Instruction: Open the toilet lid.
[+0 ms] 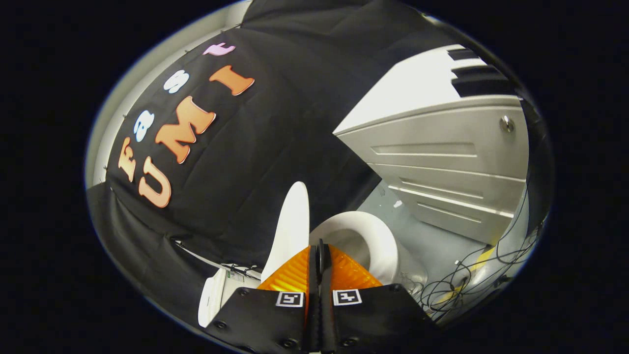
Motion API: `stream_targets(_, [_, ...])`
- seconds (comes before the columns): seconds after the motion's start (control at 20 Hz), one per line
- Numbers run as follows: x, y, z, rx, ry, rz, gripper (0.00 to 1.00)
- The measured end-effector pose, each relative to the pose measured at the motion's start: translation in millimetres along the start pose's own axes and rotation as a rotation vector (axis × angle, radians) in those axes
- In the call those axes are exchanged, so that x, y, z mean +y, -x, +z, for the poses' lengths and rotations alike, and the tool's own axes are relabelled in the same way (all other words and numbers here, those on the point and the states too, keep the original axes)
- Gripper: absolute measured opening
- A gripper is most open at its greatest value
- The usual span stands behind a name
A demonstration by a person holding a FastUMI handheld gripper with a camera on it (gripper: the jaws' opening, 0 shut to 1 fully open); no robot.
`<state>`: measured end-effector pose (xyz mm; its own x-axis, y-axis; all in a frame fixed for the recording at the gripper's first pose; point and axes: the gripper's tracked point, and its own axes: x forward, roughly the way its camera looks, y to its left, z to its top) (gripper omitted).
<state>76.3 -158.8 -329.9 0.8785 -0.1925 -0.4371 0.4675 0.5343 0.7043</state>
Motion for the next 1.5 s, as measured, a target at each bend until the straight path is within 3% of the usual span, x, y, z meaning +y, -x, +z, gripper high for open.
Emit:
stream_targets(0.3, [55.8,11.0,9.8,0.009,0.164,-0.019,0.08])
stream_targets(0.8, [147.2,39.8,6.8,-0.036,0.344,0.044,0.08])
stream_targets(1.5, [291.7,76.6,-40.3,-0.1,0.625,0.151,0.08])
